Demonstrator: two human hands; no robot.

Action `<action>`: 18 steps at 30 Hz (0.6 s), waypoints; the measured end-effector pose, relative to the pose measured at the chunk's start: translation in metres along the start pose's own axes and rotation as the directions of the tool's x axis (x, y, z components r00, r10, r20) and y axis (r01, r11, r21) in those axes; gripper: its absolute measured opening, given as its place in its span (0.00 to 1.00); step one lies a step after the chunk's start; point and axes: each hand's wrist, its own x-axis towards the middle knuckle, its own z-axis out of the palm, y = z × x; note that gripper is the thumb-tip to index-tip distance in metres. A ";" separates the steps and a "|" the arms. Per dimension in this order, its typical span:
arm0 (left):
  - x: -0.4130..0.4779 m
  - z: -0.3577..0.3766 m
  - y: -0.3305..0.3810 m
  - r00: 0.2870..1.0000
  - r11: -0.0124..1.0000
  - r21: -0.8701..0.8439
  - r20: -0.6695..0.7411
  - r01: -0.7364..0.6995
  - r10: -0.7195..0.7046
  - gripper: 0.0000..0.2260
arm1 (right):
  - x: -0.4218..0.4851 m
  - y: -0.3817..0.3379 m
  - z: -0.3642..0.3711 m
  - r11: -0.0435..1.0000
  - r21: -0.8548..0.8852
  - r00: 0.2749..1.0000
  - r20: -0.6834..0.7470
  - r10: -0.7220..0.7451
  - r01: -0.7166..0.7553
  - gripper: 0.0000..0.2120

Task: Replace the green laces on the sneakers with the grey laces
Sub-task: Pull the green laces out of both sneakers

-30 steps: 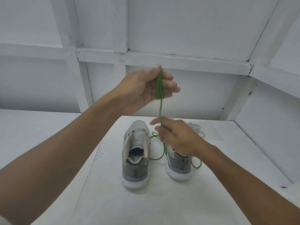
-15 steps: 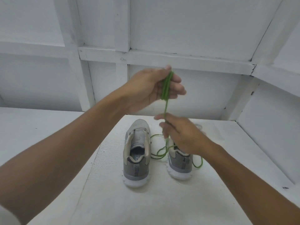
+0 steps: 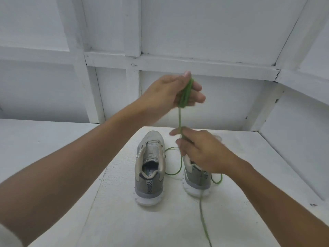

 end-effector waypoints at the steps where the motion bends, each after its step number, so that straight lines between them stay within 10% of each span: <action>1: 0.002 -0.005 -0.005 0.996 0.966 0.254 -0.063 -0.039 0.057 0.18 | -0.003 -0.005 -0.003 0.999 -0.030 0.998 0.034 -0.044 0.045 0.08; 5: -0.008 -0.015 -0.018 0.986 0.786 0.615 0.091 0.055 -0.141 0.22 | 0.003 -0.007 -0.048 0.988 0.013 0.954 -0.265 -0.143 0.151 0.09; 9: -0.018 -0.004 -0.007 0.894 0.974 0.113 0.389 0.194 -0.223 0.25 | 0.020 0.010 -0.055 0.989 0.081 0.861 -0.504 -0.064 0.121 0.08; 13: -0.007 0.002 0.006 0.975 0.966 -0.219 0.205 0.136 -0.091 0.20 | 0.015 0.014 -0.002 0.996 0.094 0.971 -0.236 0.027 -0.005 0.11; 18: -0.002 -0.010 -0.016 0.991 0.838 0.545 -0.125 0.032 0.044 0.20 | -0.006 -0.006 -0.002 0.989 -0.142 0.995 -0.082 -0.053 0.041 0.12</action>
